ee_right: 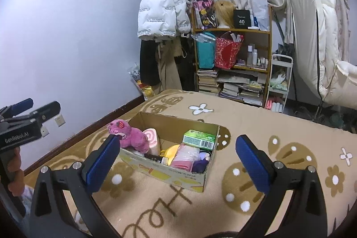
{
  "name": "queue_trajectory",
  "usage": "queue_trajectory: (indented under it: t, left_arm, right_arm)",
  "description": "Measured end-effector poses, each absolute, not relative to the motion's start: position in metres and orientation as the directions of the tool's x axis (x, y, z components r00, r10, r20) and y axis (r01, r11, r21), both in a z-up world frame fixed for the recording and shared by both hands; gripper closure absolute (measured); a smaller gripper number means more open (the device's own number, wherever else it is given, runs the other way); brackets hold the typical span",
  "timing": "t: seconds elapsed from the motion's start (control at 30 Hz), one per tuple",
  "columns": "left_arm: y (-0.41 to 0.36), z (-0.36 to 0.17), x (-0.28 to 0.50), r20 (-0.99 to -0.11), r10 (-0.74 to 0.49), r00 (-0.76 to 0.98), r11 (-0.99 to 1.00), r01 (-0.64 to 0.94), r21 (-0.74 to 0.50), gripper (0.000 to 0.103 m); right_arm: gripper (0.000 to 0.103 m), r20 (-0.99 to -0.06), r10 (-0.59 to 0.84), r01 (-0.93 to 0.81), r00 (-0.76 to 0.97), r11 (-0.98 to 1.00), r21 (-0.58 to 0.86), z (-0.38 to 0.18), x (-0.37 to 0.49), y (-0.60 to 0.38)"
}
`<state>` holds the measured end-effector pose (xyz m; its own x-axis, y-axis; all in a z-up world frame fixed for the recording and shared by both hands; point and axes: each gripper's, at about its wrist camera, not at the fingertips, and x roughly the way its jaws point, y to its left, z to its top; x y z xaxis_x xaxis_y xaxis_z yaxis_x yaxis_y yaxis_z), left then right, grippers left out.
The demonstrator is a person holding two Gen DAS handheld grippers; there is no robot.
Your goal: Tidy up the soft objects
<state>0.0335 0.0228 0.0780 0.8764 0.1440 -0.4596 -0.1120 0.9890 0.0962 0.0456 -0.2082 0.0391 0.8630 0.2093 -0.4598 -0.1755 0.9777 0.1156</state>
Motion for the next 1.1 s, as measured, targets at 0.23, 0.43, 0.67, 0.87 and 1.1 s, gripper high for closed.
queue_trajectory:
  t: [0.23, 0.43, 0.67, 0.87, 1.1]
  left_arm:
    - [0.024, 0.083, -0.002, -0.388, 0.192, 0.901, 0.979, -0.148, 0.141, 0.0]
    - [0.034, 0.073, -0.013, -0.391, 0.181, 0.902, 0.983, -0.153, 0.103, 0.0]
    - [0.043, 0.049, -0.006, -0.418, 0.152, 0.896, 0.988, -0.148, 0.043, 0.0]
    - [0.032, 0.031, 0.005, -0.441, 0.162, 0.883, 0.987, -0.138, 0.086, 0.0]
    - [0.023, 0.017, 0.014, -0.473, 0.154, 0.868, 0.987, -0.116, 0.109, 0.0]
  right_arm:
    - [0.0, -0.445, 0.238, -0.216, 0.863, 0.971, 0.101, 0.035, 0.021, -0.204]
    - [0.0, -0.437, 0.246, -0.215, 0.865, 0.969, 0.122, 0.025, 0.012, -0.206]
    - [0.0, -0.412, 0.241, -0.179, 0.879, 0.966, 0.186, 0.005, 0.008, -0.225]
    - [0.0, -0.412, 0.223, -0.157, 0.884, 0.97, 0.187, -0.008, 0.011, -0.236]
    - [0.0, -0.439, 0.215, -0.144, 0.872, 0.971, 0.189, -0.025, 0.019, -0.242]
